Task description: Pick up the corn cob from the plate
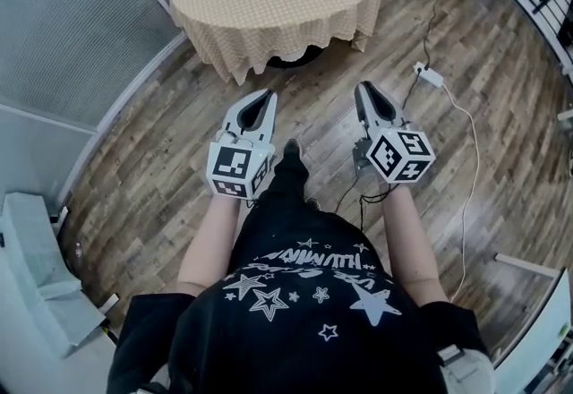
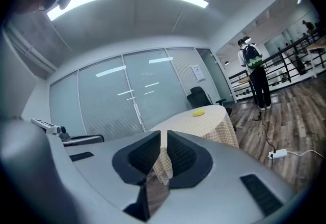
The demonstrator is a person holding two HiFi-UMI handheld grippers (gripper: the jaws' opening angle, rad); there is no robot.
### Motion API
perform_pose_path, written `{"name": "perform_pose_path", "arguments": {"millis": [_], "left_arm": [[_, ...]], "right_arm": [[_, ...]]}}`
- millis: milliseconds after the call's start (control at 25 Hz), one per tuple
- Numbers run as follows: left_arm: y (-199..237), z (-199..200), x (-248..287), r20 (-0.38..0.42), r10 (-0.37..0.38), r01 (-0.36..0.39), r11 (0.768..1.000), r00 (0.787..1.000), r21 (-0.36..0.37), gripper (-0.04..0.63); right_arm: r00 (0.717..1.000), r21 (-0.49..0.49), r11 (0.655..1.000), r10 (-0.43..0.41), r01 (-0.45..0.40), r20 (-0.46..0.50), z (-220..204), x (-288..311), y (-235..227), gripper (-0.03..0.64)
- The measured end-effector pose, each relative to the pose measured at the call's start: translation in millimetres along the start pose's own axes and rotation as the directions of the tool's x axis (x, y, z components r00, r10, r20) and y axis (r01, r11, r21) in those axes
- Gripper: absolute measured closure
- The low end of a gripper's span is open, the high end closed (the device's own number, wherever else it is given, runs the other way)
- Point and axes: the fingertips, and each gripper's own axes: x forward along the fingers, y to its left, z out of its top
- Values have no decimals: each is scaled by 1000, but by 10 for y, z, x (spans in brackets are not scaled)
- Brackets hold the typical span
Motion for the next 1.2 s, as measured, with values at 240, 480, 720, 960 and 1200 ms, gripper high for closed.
{"name": "perform_pose_path", "arguments": {"millis": [240, 480, 720, 960, 1200], "left_arm": [[148, -39, 372, 5, -16, 16, 1000, 1000, -11, 586], [357, 1, 945, 17, -52, 52, 998, 999, -24, 586], [694, 41, 1635, 20, -68, 69, 996, 997, -51, 586], [994, 112, 2144, 21, -86, 87, 994, 996, -59, 586], [1354, 119, 2563, 20, -84, 85, 994, 996, -72, 586]], "right_arm": [[999, 13, 999, -34, 34, -5, 21, 212, -247, 565], [998, -9, 999, -54, 54, -13, 174, 584, -515, 565], [996, -22, 996, -87, 86, -25, 406, 1097, -908, 565], [996, -35, 996, -88, 87, -19, 638, 1615, -1116, 565], [995, -33, 995, -98, 97, -29, 761, 2128, -1309, 565]]}}
